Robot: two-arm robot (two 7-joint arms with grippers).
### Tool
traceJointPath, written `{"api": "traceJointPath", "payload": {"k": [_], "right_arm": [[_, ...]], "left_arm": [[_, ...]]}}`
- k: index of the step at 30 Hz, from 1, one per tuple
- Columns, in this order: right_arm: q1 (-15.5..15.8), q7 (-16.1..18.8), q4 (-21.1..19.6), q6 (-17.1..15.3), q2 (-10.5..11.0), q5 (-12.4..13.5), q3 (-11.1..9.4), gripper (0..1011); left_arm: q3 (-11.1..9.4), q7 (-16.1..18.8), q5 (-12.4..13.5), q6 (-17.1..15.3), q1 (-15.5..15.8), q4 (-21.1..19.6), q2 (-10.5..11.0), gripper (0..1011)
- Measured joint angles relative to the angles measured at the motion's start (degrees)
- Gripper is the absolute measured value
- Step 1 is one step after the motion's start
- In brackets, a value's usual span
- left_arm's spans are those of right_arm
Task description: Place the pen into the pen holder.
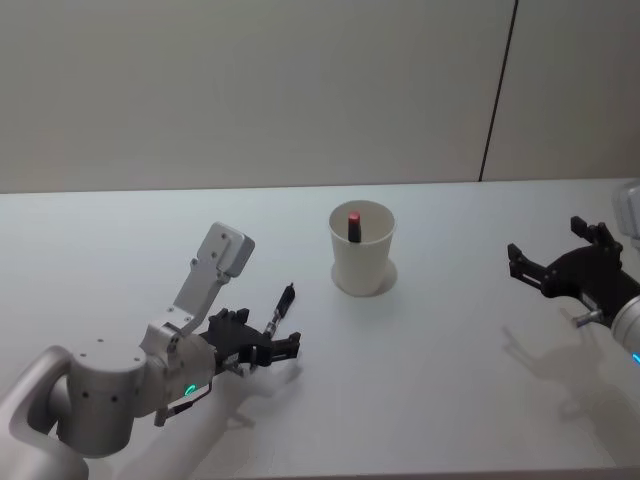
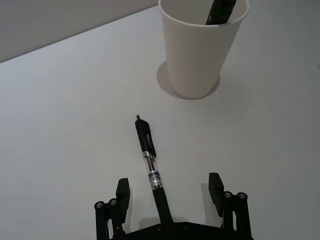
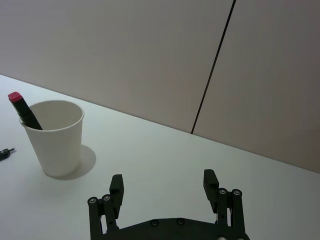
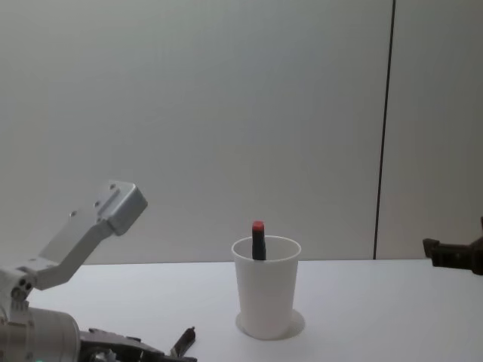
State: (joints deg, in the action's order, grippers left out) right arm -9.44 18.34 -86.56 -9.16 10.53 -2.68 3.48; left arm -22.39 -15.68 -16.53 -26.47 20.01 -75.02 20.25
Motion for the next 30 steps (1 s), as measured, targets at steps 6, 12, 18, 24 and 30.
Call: {"api": "traceJointPath", "payload": {"k": [6, 12, 18, 24, 30], "right_arm": [[0.0, 0.0, 0.0, 0.0, 0.0, 0.0, 0.0, 1001], [0.0, 0.0, 0.0, 0.0, 0.0, 0.0, 0.0, 1001], [0.0, 0.0, 0.0, 0.0, 0.0, 0.0, 0.0, 1001], [0.0, 0.0, 0.0, 0.0, 0.0, 0.0, 0.0, 1001], [0.0, 0.0, 0.0, 0.0, 0.0, 0.0, 0.0, 1001]], "left_arm": [[-0.1, 0.0, 0.1, -0.5, 0.1, 0.3, -0.2, 1003], [-0.2, 0.0, 0.1, -1.0, 0.1, 0.5, -0.3, 1003], [-0.3, 0.1, 0.1, -1.5, 0.1, 0.8, -0.5, 886], [-0.3, 0.4, -0.1, -1.6, 0.1, 1.0, -0.6, 762], [-0.3, 0.7, -0.3, -1.6, 0.0, 1.3, -0.8, 539]]}}
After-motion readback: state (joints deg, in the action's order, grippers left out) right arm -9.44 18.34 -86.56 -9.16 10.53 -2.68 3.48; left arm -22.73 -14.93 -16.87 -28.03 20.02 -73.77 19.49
